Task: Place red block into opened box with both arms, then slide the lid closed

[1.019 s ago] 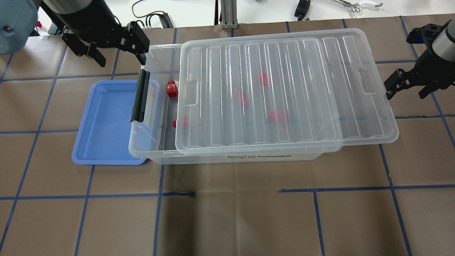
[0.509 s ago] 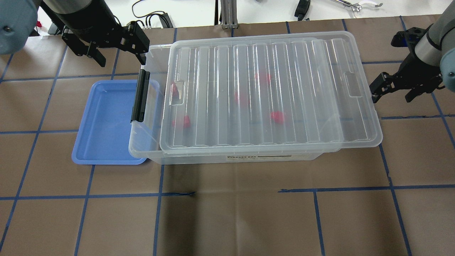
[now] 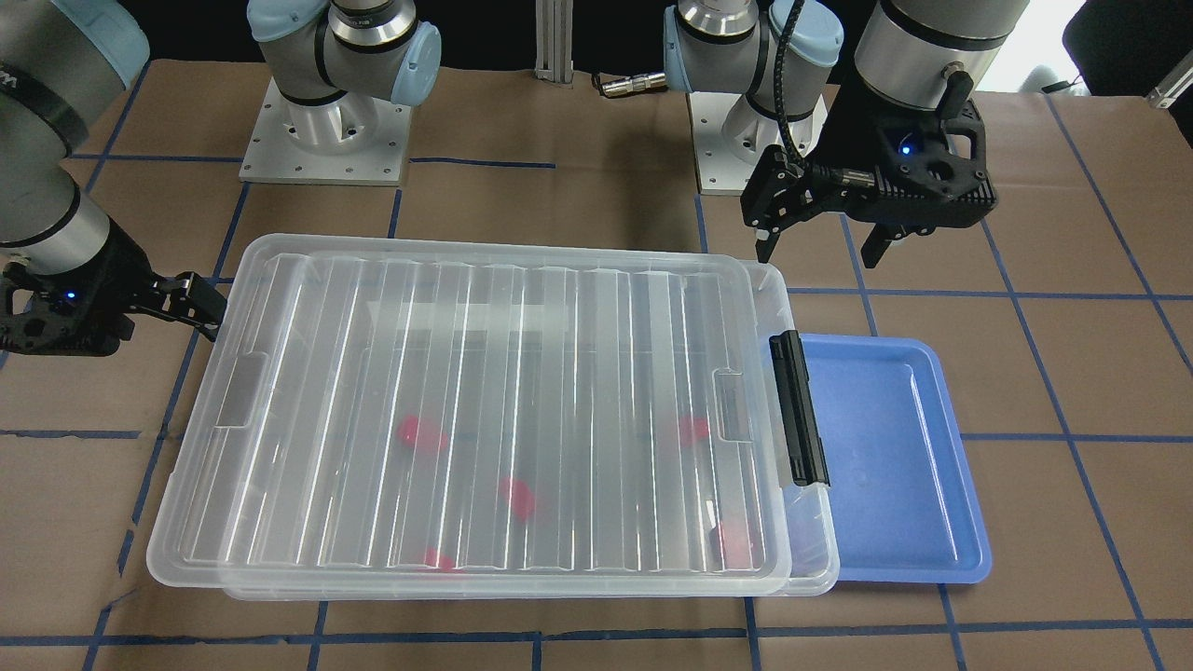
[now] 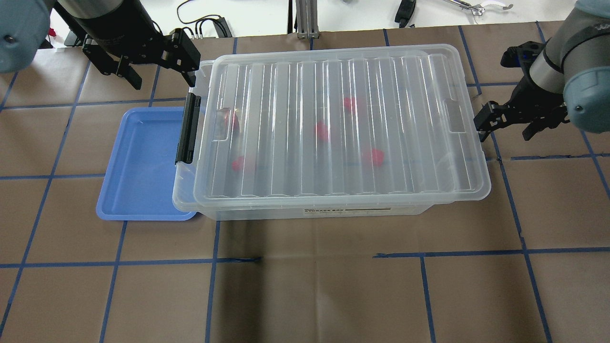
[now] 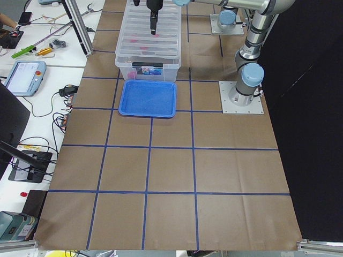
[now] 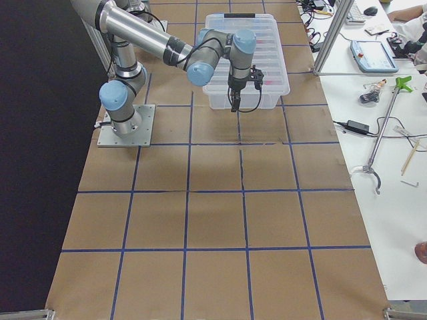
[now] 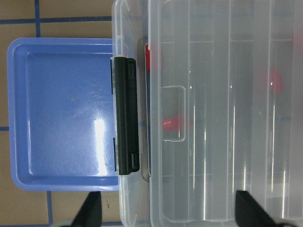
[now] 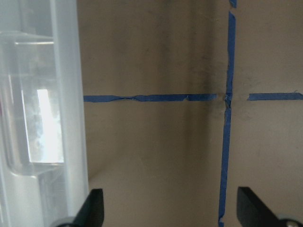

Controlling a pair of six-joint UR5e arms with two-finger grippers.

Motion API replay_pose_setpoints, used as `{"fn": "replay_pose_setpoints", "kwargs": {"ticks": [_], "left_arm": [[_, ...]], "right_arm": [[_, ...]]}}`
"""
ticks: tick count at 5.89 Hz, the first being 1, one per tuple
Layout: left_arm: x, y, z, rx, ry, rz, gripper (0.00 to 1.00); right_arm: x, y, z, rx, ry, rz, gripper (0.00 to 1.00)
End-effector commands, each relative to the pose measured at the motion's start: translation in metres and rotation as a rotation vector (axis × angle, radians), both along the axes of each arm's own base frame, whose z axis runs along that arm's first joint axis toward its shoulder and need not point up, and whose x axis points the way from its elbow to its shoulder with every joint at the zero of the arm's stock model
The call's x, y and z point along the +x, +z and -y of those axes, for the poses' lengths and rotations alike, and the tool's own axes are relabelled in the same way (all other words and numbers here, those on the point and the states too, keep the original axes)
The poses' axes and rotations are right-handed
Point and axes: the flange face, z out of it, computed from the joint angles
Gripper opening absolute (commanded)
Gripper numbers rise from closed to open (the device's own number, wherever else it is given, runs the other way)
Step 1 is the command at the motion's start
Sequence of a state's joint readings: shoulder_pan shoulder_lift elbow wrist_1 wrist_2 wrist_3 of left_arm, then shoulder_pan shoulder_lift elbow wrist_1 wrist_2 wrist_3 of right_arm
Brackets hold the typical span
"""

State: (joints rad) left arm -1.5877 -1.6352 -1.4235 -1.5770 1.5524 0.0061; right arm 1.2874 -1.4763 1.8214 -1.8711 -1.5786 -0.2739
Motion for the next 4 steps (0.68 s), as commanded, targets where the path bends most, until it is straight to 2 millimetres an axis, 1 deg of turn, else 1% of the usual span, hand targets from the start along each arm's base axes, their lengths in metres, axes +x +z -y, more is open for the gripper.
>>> {"fn": "replay_pose_setpoints", "kwargs": {"ticks": [1, 2, 3, 4], "left_arm": [[0.0, 0.0, 0.0, 0.0, 0.0, 0.002, 0.98], [0.0, 0.0, 0.0, 0.0, 0.0, 0.0, 0.98], [-0.001, -0.001, 0.0, 0.001, -0.002, 0.0, 0.98], [0.0, 0.0, 0.0, 0.0, 0.0, 0.0, 0.98]], "right_arm": [[0.015, 0.0, 0.0, 0.0, 0.017, 0.0, 1.0], [0.029, -0.001, 0.0, 0.0, 0.031, -0.001, 1.0], [0.033, 0.001, 0.002, -0.005, 0.036, -0.006, 1.0], [0.032, 0.006, 0.004, -0.018, 0.039, -0.013, 1.0]]}}
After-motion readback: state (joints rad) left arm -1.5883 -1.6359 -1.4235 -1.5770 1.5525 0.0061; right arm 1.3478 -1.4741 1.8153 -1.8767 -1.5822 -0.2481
